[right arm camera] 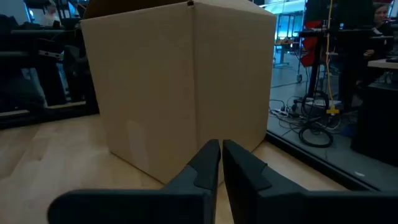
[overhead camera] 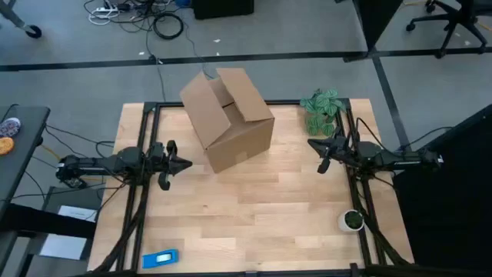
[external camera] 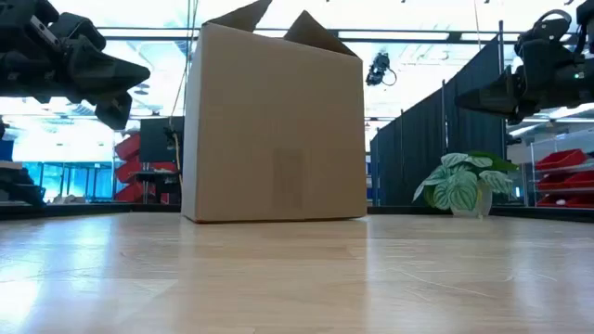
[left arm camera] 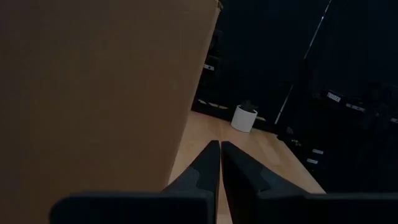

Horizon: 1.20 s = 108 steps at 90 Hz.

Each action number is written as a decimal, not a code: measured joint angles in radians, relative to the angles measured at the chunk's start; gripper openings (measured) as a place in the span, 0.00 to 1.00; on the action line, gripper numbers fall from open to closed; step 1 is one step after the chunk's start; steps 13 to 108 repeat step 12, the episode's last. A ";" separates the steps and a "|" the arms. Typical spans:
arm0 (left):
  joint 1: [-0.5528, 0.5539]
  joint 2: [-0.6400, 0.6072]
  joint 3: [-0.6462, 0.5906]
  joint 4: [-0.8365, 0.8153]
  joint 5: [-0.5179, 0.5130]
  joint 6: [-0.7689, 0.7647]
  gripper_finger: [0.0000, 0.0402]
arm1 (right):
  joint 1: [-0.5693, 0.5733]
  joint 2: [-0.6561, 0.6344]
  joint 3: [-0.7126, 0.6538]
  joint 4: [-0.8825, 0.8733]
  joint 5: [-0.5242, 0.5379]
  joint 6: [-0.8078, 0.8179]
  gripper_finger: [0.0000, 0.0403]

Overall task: Wrap mug
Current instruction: Return to Home Position

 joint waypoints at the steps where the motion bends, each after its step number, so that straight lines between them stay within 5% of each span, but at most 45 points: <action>1: 0.000 0.000 0.000 0.000 0.000 0.000 0.00 | 0.000 0.000 0.000 0.000 0.000 0.000 0.00; 108: 0.000 0.000 0.000 0.000 0.000 0.000 0.00 | 0.000 0.000 0.000 0.000 0.000 0.000 0.00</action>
